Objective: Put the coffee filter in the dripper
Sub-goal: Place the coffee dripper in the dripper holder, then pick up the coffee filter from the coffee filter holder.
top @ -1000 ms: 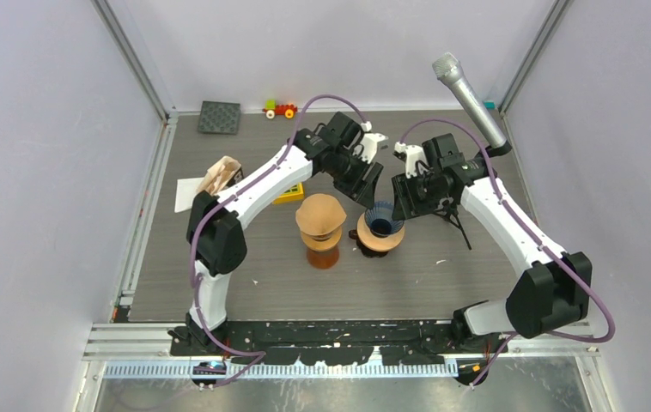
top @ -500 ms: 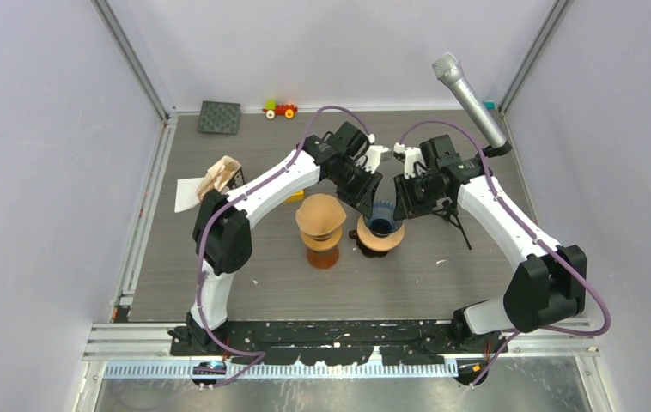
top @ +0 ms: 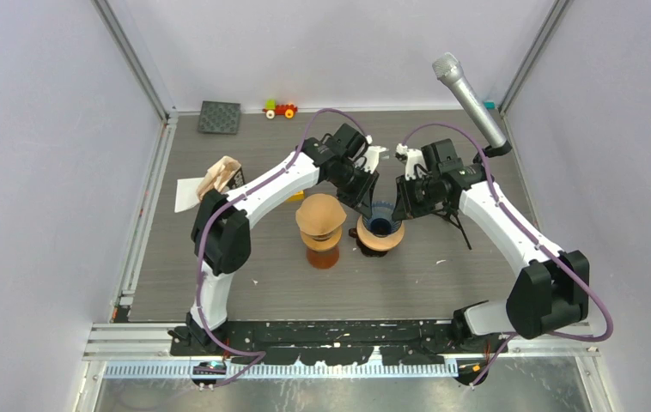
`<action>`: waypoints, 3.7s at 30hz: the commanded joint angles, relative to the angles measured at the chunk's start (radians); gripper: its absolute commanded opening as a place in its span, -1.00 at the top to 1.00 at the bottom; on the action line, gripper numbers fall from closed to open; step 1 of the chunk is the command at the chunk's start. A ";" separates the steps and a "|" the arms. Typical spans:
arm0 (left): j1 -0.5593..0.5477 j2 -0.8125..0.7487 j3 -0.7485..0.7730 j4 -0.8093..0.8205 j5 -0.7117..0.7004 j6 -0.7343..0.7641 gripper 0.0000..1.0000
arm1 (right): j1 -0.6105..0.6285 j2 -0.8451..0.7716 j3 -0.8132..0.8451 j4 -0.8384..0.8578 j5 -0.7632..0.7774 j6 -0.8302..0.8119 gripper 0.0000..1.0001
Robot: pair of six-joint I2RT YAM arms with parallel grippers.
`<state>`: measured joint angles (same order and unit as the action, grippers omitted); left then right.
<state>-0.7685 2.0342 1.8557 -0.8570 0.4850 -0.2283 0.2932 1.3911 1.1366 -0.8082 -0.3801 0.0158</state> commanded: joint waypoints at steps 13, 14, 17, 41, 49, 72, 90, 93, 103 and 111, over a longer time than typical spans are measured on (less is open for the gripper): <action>-0.035 -0.011 -0.114 0.054 -0.057 0.051 1.00 | 0.006 -0.029 -0.121 0.129 0.063 -0.055 0.99; -0.037 -0.009 -0.117 0.053 -0.061 0.052 1.00 | 0.010 -0.032 -0.126 0.132 0.069 -0.057 0.99; -0.047 -0.001 -0.123 0.051 -0.081 0.064 1.00 | 0.022 -0.042 -0.137 0.142 0.088 -0.064 0.99; -0.052 -0.040 -0.050 0.017 -0.144 0.101 0.74 | 0.016 -0.063 -0.023 0.113 0.043 -0.041 0.73; -0.052 -0.031 0.040 -0.015 -0.149 0.103 0.39 | 0.015 -0.076 -0.006 0.107 0.068 -0.042 0.52; 0.010 -0.149 0.144 -0.030 -0.117 0.116 -0.37 | 0.002 -0.213 0.044 0.074 0.076 -0.090 -0.15; 0.561 -0.443 -0.074 -0.051 -0.109 0.268 -0.26 | 0.040 -0.316 -0.061 0.156 0.021 -0.194 -0.20; 0.675 -0.482 -0.131 -0.070 -0.108 0.350 -0.20 | 0.039 -0.323 -0.069 0.161 0.022 -0.202 -0.17; 0.866 -0.495 -0.228 -0.070 -0.116 0.478 0.10 | 0.041 -0.318 -0.096 0.159 -0.005 -0.211 -0.08; 0.902 -0.480 -0.264 -0.116 -0.138 0.552 0.26 | 0.041 -0.340 -0.115 0.166 -0.006 -0.217 -0.06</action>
<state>0.1146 1.5684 1.6215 -0.9428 0.3588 0.2516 0.3283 1.0859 1.0298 -0.6865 -0.3702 -0.1844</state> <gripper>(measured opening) 0.379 0.534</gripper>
